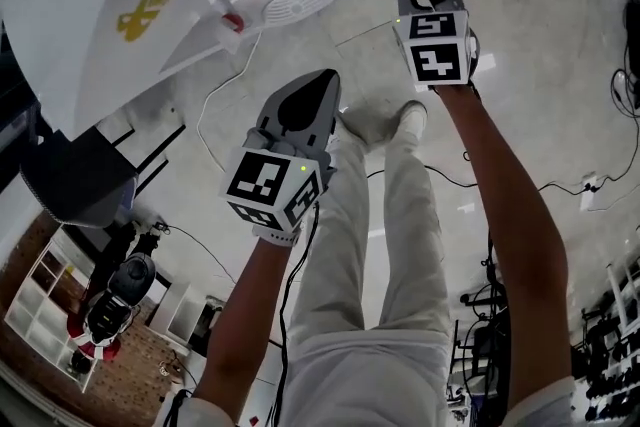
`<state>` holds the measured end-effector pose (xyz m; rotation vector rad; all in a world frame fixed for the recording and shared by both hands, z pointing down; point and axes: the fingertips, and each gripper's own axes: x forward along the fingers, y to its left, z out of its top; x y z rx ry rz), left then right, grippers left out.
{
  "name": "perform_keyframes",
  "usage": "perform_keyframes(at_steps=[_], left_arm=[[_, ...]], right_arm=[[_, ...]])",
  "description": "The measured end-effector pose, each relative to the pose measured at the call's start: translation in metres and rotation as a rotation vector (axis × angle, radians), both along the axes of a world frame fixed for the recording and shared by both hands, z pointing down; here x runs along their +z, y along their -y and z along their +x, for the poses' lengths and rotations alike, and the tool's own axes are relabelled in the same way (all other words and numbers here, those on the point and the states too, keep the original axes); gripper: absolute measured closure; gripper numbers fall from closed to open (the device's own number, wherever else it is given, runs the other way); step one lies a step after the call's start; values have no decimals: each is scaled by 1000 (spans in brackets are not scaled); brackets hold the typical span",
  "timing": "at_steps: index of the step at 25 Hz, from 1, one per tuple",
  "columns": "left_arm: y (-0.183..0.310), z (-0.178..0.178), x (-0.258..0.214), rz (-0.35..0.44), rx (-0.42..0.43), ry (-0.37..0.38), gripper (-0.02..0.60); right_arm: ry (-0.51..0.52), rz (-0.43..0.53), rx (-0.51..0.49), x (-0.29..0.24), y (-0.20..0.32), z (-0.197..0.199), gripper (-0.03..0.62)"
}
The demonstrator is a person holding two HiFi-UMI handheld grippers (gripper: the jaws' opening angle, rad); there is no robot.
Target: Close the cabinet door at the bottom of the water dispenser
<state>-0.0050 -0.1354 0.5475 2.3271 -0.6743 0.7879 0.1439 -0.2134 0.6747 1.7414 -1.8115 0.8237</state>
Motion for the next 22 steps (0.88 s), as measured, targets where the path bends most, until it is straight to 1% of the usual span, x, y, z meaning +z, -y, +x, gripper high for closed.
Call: perform_keyframes(at_steps=[1, 3, 8, 18, 22], left_arm=[[0, 0, -7, 6, 1, -5, 575], [-3, -1, -22, 17, -1, -12, 575], [-14, -7, -59, 41, -8, -29, 575], [-59, -25, -132, 72, -40, -73, 575], [-69, -32, -168, 102, -60, -95, 575]], right_arm=[[-7, 3, 0, -8, -4, 0, 558], [-12, 8, 1, -24, -11, -2, 583], [-2, 30, -12, -71, -25, -12, 583], [16, 107, -97, -176, -72, -40, 583], [24, 138, -134, -219, -94, -49, 583]])
